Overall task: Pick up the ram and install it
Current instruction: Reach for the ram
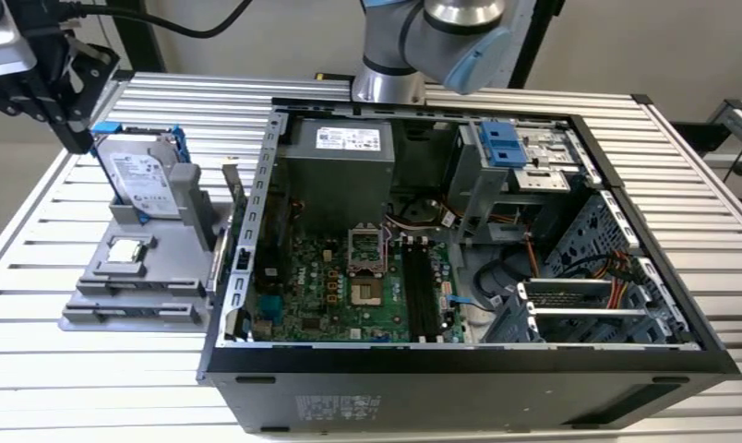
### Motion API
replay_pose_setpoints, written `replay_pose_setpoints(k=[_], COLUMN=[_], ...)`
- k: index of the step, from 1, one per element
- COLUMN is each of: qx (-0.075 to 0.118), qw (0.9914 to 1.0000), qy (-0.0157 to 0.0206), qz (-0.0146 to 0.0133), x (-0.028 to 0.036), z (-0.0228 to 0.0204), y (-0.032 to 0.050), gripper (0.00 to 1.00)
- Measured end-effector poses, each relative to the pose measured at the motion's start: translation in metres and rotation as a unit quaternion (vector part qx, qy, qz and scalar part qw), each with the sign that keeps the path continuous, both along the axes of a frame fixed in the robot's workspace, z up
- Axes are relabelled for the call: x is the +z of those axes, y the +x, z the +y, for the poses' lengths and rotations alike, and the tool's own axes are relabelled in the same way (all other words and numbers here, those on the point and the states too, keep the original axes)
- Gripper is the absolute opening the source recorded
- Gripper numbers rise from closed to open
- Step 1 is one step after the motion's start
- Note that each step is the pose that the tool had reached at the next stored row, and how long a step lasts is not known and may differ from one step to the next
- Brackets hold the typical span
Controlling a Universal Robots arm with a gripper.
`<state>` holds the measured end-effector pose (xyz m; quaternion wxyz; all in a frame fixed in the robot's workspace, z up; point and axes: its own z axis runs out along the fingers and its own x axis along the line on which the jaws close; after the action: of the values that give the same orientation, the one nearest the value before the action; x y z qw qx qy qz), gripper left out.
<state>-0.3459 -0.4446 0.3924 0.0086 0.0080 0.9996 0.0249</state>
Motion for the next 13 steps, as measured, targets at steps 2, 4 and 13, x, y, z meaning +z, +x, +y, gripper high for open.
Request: replay_pose_setpoints(k=[2, 4, 13], qx=[0.000, 0.000, 0.000], qw=[1.00000, 1.00000, 1.00000], qy=[0.0000, 0.0000, 0.0000], qz=[0.0000, 0.0000, 0.0000], x=[0.0000, 0.0000, 0.0000], z=[-0.0032, -0.0062, -0.0186], y=[0.0000, 0.0000, 0.0000], gripper=[0.00, 0.00, 0.00])
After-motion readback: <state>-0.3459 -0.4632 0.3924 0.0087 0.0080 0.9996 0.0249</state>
